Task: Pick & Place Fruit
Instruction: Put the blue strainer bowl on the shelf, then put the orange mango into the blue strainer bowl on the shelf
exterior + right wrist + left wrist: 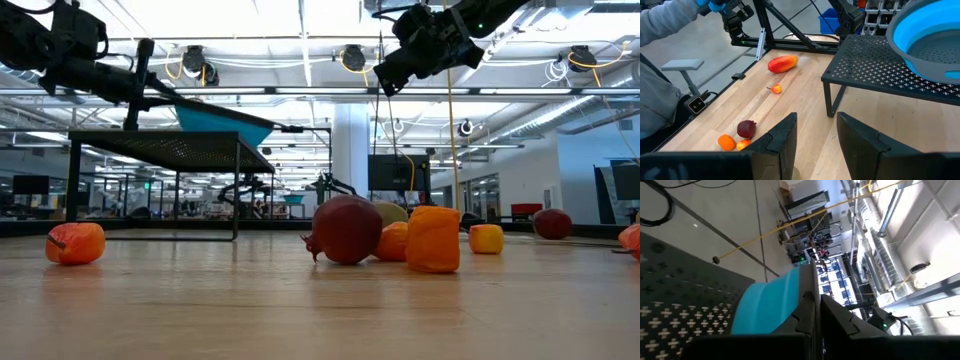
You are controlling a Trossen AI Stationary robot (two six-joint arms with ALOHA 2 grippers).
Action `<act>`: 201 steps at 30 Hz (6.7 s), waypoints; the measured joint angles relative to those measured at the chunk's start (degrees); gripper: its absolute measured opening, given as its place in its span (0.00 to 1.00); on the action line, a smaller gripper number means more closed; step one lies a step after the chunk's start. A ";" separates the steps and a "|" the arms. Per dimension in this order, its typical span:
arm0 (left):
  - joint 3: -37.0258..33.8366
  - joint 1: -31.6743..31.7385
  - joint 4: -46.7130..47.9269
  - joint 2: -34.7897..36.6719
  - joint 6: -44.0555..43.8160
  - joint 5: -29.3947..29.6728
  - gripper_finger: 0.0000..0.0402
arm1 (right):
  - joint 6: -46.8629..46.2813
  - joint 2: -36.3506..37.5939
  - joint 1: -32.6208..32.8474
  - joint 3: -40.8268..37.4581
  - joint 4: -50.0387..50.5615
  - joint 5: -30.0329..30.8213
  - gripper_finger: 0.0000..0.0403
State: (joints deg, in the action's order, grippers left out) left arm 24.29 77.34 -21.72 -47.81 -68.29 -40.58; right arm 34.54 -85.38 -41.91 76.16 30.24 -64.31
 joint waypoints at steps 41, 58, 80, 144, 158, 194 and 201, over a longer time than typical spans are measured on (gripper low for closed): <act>0.00 4.02 6.14 5.53 5.22 -3.14 0.05 | -2.42 0.00 0.00 0.00 -2.58 0.03 0.32; -0.01 4.00 5.26 5.51 1.78 -3.05 0.05 | -2.41 0.00 0.00 0.00 -2.58 0.04 0.32; -0.02 4.01 5.15 5.51 0.36 -3.38 0.11 | -2.81 0.00 -0.04 0.00 -2.58 0.24 0.32; -0.02 10.03 14.86 5.53 10.06 -7.97 0.57 | -4.19 0.00 -0.07 0.00 -2.56 0.02 0.32; -0.02 10.01 21.45 6.84 10.17 -6.54 0.57 | -4.04 0.00 -0.07 0.00 -2.56 0.02 0.32; 0.02 6.08 57.59 42.29 14.58 -10.41 0.57 | -5.55 0.00 -0.07 0.00 -2.58 1.53 0.32; 1.64 4.47 59.81 46.57 15.26 -12.12 0.57 | -5.56 0.00 -0.06 0.02 -2.58 1.54 0.32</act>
State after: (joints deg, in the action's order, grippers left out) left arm 25.94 81.81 38.10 -1.24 -53.02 -52.71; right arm 28.98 -85.38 -41.97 76.18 27.66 -62.78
